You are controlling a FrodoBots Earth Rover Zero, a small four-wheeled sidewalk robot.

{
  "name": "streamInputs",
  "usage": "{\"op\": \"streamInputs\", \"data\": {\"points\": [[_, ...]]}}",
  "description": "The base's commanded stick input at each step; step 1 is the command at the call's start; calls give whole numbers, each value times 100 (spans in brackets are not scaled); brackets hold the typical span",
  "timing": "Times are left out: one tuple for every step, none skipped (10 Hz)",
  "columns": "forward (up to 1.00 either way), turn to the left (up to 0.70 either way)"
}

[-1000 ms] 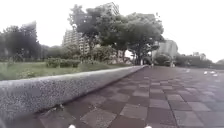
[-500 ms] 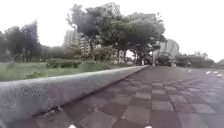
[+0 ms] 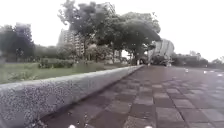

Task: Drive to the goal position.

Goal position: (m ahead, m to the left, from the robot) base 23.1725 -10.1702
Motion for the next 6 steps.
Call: {"op": "streamInputs", "data": {"points": [[85,0],[85,0],[85,0],[85,0],[85,0],[85,0]]}}
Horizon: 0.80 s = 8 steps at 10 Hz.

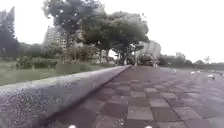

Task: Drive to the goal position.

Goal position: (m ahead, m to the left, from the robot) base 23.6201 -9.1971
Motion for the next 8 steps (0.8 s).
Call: {"op": "streamInputs", "data": {"points": [[85,0],[85,0],[85,0],[85,0],[85,-34],[85,-34],[85,-34],[85,-34]]}}
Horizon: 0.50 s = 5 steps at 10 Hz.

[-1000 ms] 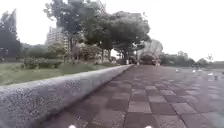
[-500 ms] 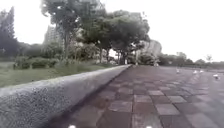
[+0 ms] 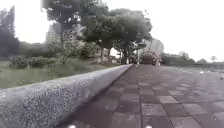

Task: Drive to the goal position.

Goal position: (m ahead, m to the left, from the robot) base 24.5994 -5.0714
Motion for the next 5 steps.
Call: {"op": "streamInputs", "data": {"points": [[85,-34],[85,-34],[85,-34],[85,-34],[85,-5]]}}
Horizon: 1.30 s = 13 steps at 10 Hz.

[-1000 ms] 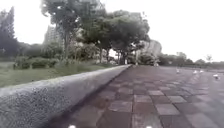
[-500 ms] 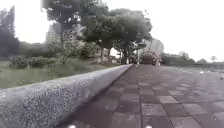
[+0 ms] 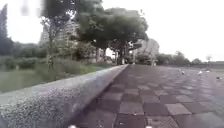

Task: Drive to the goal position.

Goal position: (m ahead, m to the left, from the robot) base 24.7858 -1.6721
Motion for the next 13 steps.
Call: {"op": "streamInputs", "data": {"points": [[85,0],[85,0],[85,0],[85,0],[85,0],[85,0],[85,0],[85,0],[85,0],[85,0],[85,0],[85,-25],[85,-34]]}}
